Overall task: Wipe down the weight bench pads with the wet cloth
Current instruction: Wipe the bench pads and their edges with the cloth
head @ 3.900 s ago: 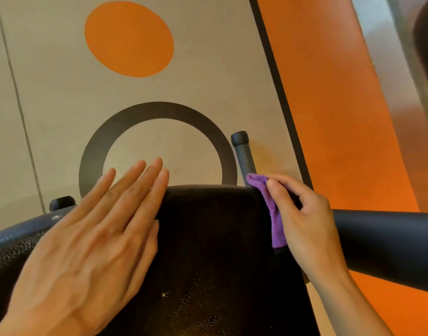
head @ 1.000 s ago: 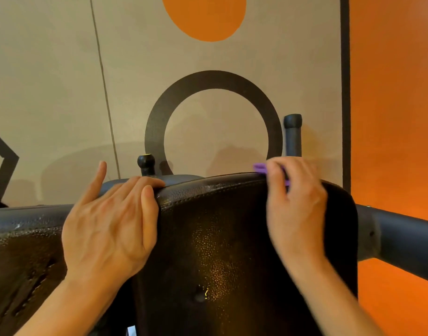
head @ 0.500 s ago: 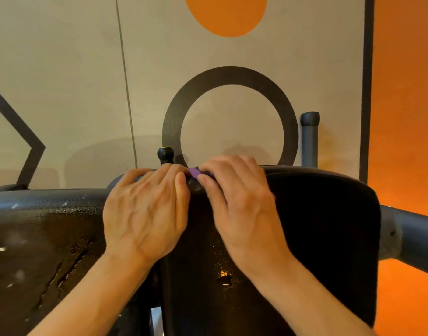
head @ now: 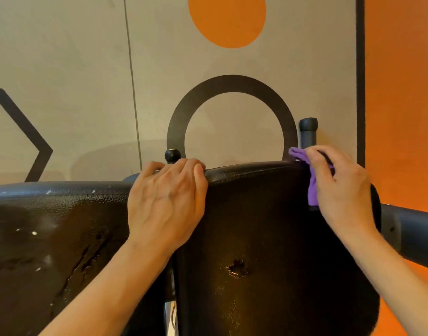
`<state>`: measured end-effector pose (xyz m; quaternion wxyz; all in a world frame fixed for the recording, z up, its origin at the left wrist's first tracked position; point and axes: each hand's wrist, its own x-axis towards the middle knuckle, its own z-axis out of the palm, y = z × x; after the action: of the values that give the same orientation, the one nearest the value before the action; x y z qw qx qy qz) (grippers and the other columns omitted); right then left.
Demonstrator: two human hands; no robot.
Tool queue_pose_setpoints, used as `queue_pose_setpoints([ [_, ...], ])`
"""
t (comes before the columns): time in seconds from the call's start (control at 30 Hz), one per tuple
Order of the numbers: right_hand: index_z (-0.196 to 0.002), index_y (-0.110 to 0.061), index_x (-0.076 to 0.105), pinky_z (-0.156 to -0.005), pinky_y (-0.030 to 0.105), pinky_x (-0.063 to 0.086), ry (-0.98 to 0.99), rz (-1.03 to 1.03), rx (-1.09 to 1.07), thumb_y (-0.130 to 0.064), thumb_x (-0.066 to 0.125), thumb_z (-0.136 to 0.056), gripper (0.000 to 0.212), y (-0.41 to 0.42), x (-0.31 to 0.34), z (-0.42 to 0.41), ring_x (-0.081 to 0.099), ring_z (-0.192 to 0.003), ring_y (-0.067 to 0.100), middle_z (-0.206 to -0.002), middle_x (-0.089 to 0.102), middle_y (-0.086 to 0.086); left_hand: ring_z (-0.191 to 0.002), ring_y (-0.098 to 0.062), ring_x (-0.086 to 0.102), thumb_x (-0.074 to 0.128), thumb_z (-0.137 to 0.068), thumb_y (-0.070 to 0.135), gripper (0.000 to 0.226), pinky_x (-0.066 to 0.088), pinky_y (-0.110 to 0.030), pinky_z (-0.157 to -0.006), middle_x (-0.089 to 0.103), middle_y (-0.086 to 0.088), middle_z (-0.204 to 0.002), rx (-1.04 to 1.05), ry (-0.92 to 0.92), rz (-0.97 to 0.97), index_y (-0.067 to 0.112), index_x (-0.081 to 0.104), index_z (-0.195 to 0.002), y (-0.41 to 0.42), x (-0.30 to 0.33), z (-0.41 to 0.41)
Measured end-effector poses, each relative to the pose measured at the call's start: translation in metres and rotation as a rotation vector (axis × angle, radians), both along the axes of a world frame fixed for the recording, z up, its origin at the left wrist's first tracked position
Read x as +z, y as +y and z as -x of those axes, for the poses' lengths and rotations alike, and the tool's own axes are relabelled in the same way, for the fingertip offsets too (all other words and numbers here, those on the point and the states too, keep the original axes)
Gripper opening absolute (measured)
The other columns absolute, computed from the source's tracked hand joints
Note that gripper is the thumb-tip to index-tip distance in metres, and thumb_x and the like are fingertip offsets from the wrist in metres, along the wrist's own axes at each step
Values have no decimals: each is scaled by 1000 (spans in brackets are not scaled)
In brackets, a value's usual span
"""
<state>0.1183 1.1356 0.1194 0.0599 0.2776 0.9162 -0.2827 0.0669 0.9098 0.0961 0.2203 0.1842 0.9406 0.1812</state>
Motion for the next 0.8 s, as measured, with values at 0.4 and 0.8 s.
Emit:
queue_pose_setpoints([
  [0.4, -106, -26, 62, -89, 20, 45, 94, 25, 65, -28, 48, -96, 17, -57, 9, 4, 53, -100, 3, -101, 61, -11, -93, -30, 60, 25, -102, 34, 37, 41, -49, -95, 61, -7, -98, -8, 100, 142, 16, 57, -107, -97, 7, 13],
  [0.8, -96, -24, 62, -81, 8, 36, -86, -54, 252, -28, 47, -96, 16, -98, 12, 30, 49, -91, 4, -93, 59, -10, -72, -28, 58, 31, -102, 29, 35, 40, -43, -77, 58, -6, -83, -39, 188, 125, 12, 59, -91, -95, 7, 17],
])
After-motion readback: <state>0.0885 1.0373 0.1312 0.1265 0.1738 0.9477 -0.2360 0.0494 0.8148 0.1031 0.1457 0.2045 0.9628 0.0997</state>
